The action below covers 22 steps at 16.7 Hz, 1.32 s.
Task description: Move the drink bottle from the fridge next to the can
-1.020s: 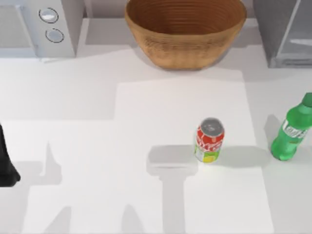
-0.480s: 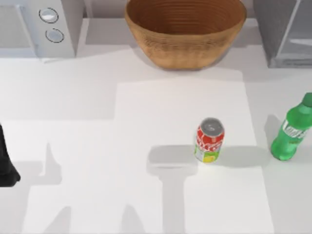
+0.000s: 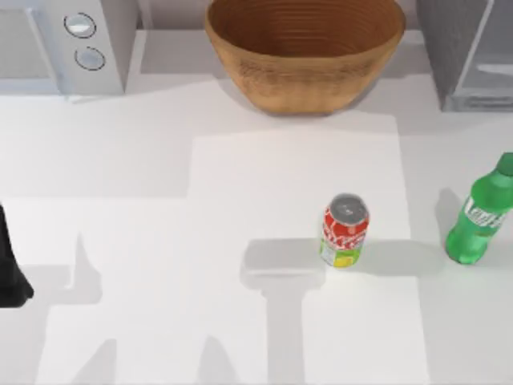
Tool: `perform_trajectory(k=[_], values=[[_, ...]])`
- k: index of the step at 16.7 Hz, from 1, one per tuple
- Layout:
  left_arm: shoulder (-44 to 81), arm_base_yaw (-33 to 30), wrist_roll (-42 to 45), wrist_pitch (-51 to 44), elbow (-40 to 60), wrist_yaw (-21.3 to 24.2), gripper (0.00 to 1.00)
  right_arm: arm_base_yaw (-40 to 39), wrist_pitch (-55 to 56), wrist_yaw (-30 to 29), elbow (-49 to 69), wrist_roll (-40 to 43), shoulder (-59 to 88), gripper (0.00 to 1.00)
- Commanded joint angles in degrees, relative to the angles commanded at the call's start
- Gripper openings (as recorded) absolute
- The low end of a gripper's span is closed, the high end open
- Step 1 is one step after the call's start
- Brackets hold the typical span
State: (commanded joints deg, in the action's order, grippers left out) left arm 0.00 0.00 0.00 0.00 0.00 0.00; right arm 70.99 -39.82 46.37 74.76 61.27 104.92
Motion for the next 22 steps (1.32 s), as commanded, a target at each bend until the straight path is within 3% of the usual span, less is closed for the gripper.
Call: perform_trajectory(k=[3, 6, 15, 18, 22], values=[[0.0, 0.0, 0.0, 0.0, 0.0, 0.0, 1.0, -8.7, 11.8, -2.0, -0.3, -13.7, 0.1, 1.0], [0.0, 0.0, 0.0, 0.0, 0.0, 0.0, 1.0, -15.2, 19.9, -3.4, -0.5, -22.2, 0.1, 1.0], [0.0, 0.0, 0.0, 0.0, 0.0, 0.0, 1.0, -17.9, 23.3, -4.5, -1.0, -25.7, -0.4, 1.0], [0.0, 0.0, 0.0, 0.0, 0.0, 0.0, 1.0, -23.4, 25.3, -9.4, -2.9, -29.9, -1.3, 1.0], [0.0, 0.0, 0.0, 0.0, 0.0, 0.0, 1.0, -38.0, 30.3, -20.3, -7.4, -39.4, -3.9, 1.0]])
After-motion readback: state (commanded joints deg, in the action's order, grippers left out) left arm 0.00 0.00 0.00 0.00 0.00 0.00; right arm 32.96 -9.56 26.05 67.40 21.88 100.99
